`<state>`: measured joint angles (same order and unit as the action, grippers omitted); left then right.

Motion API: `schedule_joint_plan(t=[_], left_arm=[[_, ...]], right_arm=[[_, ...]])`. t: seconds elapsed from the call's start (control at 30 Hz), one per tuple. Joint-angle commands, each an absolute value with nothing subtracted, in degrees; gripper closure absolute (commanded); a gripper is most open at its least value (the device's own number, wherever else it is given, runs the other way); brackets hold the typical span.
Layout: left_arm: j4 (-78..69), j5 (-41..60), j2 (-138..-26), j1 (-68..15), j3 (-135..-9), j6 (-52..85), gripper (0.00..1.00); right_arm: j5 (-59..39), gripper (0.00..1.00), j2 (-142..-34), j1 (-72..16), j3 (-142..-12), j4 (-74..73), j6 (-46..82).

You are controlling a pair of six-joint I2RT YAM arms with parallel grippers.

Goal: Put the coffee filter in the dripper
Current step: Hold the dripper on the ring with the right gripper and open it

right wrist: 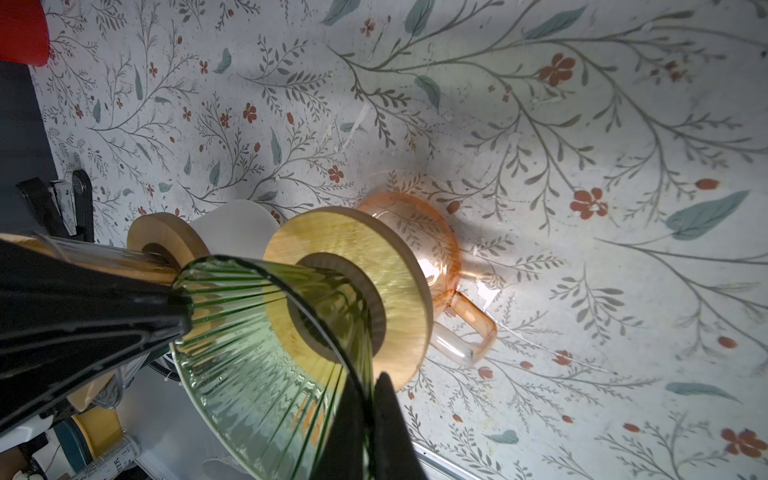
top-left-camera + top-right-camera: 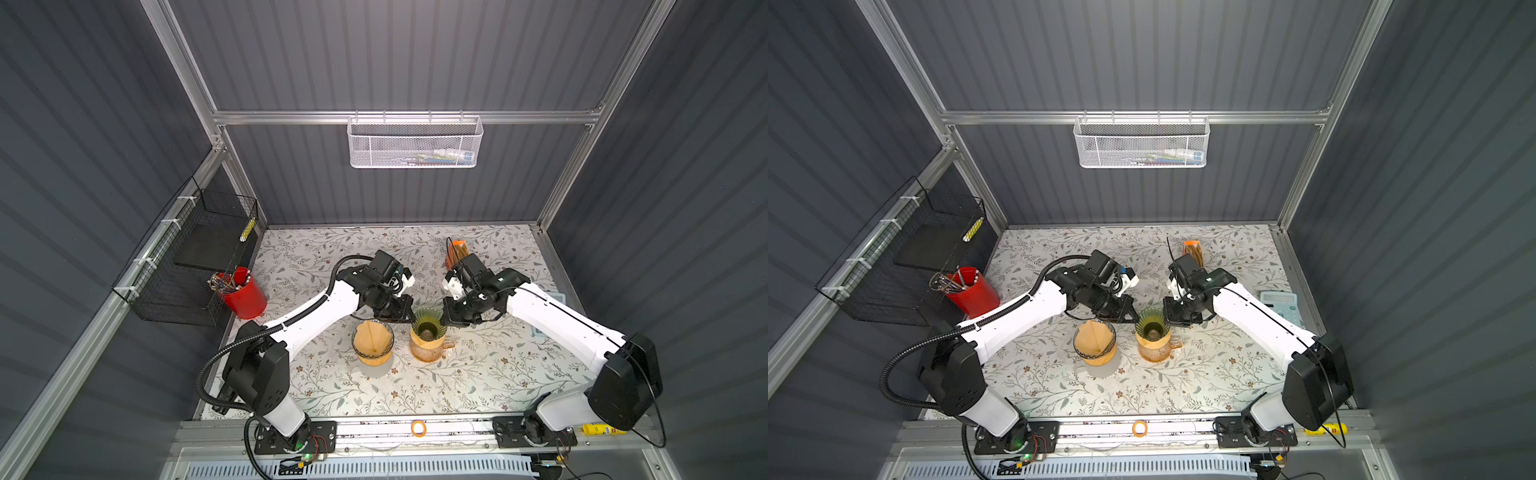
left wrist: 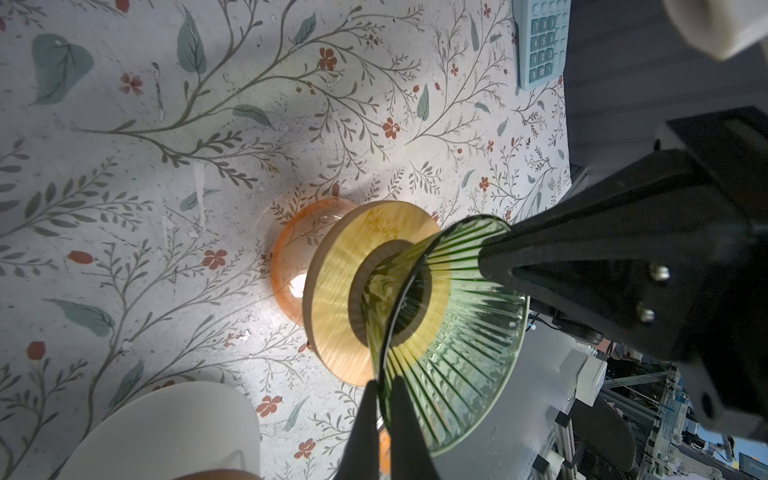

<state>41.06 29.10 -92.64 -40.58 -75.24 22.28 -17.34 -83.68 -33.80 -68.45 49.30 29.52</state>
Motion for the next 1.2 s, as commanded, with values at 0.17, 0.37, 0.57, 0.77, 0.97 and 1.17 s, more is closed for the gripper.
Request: schedule_joint_plan(t=[0.17, 0.37, 0.57, 0.77, 0.97, 1.17], left_arm=[[43.33, 29.23, -94.83, -42.62, -73.24, 19.87, 0.93], [43.08, 27.97, -94.27, -42.8, -73.59, 20.04, 0.94], [43.07, 27.22, -94.18, -42.88, -74.74, 20.26, 0.94], [43.15, 26.3, -93.17, -42.89, -76.67, 20.49, 0.92], [42.98, 26.19, -92.56, -42.83, -77.26, 20.73, 0.89], [42.98, 25.49, -92.11, -42.89, -77.29, 20.66, 0.86]], right_arm=[[-13.61, 1.0, -86.19, -34.05, -65.63, 49.48, 28.74], [-13.48, 1.0, -86.31, -34.09, -65.88, 49.13, 28.93], [-13.71, 1.0, -86.5, -34.03, -67.31, 49.66, 28.75], [-13.72, 1.0, -86.15, -34.03, -69.66, 50.95, 28.39], [-14.24, 0.96, -86.02, -34.03, -71.0, 51.06, 28.55], [-14.94, 0.92, -85.95, -34.01, -71.67, 50.95, 28.9]])
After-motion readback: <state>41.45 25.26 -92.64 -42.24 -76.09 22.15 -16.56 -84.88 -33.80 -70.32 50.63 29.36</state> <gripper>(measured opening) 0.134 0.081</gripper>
